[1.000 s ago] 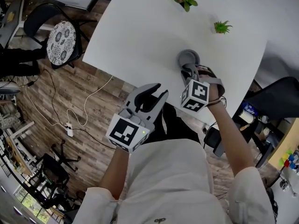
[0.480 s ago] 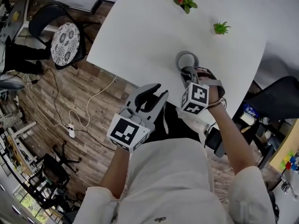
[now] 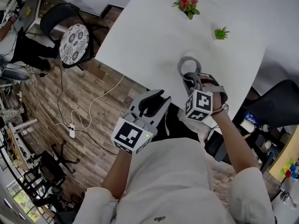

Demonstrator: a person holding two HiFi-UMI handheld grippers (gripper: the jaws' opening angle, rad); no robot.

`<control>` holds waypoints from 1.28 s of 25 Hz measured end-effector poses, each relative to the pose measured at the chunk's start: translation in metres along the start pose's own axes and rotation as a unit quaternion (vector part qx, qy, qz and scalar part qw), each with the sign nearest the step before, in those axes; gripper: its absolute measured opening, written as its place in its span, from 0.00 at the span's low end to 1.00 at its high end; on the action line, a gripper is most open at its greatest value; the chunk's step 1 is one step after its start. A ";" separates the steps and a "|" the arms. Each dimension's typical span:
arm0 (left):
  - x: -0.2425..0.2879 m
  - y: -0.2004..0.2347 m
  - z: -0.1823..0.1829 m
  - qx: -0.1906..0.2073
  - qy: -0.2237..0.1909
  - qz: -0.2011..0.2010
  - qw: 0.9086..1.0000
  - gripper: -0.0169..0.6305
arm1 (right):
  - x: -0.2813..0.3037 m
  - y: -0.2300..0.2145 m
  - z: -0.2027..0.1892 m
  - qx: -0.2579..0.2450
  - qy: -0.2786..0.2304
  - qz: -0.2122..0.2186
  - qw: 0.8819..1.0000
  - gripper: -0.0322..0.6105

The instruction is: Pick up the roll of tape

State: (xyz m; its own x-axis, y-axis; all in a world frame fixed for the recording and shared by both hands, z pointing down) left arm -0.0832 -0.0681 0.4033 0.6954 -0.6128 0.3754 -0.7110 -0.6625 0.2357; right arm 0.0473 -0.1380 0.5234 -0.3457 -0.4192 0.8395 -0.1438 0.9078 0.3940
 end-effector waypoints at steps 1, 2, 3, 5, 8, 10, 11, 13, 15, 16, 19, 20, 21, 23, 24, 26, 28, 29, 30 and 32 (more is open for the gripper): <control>-0.002 -0.003 0.000 0.001 -0.002 0.001 1.000 0.19 | -0.004 0.001 0.001 -0.001 -0.005 -0.004 1.000 0.13; -0.005 -0.006 -0.001 0.002 -0.003 0.003 1.000 0.19 | -0.008 0.001 0.003 -0.001 -0.009 -0.007 1.000 0.13; -0.007 -0.008 0.000 0.003 -0.006 0.005 1.000 0.19 | -0.013 0.001 0.005 -0.001 -0.014 -0.011 1.000 0.13; -0.012 -0.011 0.000 0.005 -0.010 0.011 1.000 0.19 | -0.023 0.003 0.009 -0.001 -0.025 -0.018 1.000 0.13; -0.021 -0.014 0.002 0.008 -0.017 0.022 1.000 0.19 | -0.039 0.007 0.017 -0.002 -0.043 -0.023 0.999 0.13; -0.026 -0.015 0.003 0.011 -0.022 0.030 0.999 0.19 | -0.051 0.007 0.023 -0.003 -0.056 -0.029 0.998 0.13; -0.028 -0.016 0.004 0.012 -0.025 0.034 0.999 0.19 | -0.057 0.006 0.025 -0.003 -0.062 -0.033 0.997 0.13; -0.033 -0.018 0.005 0.013 -0.030 0.041 0.999 0.19 | -0.069 0.007 0.031 0.000 -0.076 -0.040 0.996 0.13; -0.037 -0.020 0.004 0.013 -0.034 0.046 0.998 0.19 | -0.081 0.009 0.035 0.004 -0.090 -0.045 0.995 0.13; -0.039 -0.021 0.004 0.013 -0.036 0.049 0.998 0.19 | -0.086 0.009 0.037 0.006 -0.096 -0.048 0.994 0.13; -0.044 -0.022 0.005 0.015 -0.043 0.060 0.997 0.18 | -0.101 0.008 0.042 0.016 -0.114 -0.056 0.992 0.13; -0.046 -0.023 0.005 0.014 -0.046 0.066 0.997 0.18 | -0.106 0.008 0.043 0.019 -0.119 -0.057 0.991 0.13; -0.048 -0.023 0.006 0.013 -0.049 0.071 0.996 0.16 | -0.111 0.008 0.045 0.021 -0.124 -0.059 0.990 0.13; -0.052 -0.024 0.006 0.011 -0.052 0.078 0.996 0.15 | -0.120 0.007 0.047 0.028 -0.136 -0.062 0.988 0.13; -0.053 -0.024 0.006 0.010 -0.052 0.081 0.995 0.15 | -0.125 0.006 0.048 0.033 -0.142 -0.065 0.987 0.13; -0.055 -0.024 0.007 0.010 -0.053 0.086 0.995 0.14 | -0.134 0.003 0.051 0.047 -0.157 -0.069 0.984 0.13; -0.057 -0.024 0.009 0.011 -0.056 0.091 0.994 0.14 | -0.142 -0.001 0.053 0.064 -0.172 -0.070 0.981 0.13; -0.057 -0.024 0.010 0.012 -0.058 0.093 0.994 0.13 | -0.145 -0.003 0.054 0.072 -0.180 -0.069 0.979 0.13; -0.058 -0.024 0.011 0.012 -0.059 0.095 0.994 0.12 | -0.148 -0.004 0.054 0.081 -0.187 -0.067 0.977 0.13; -0.059 -0.025 0.012 0.014 -0.061 0.098 0.993 0.11 | -0.153 -0.006 0.055 0.098 -0.203 -0.061 0.972 0.13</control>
State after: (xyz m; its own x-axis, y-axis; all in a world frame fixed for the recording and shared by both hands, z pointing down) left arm -0.1052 -0.0201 0.3643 0.5520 -0.7779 0.3003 -0.8324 -0.5353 0.1434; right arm 0.0497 -0.0785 0.3722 -0.6476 -0.5187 0.5582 -0.3658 0.8543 0.3693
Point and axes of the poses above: the fingertips, and each gripper's own axes: x forward along the fingers, y to its left, z out of its top, the point moved 7 cm from there along -x, backward along the fingers, and after that the axes turned 1 degree about x, right-handed, at the moved point
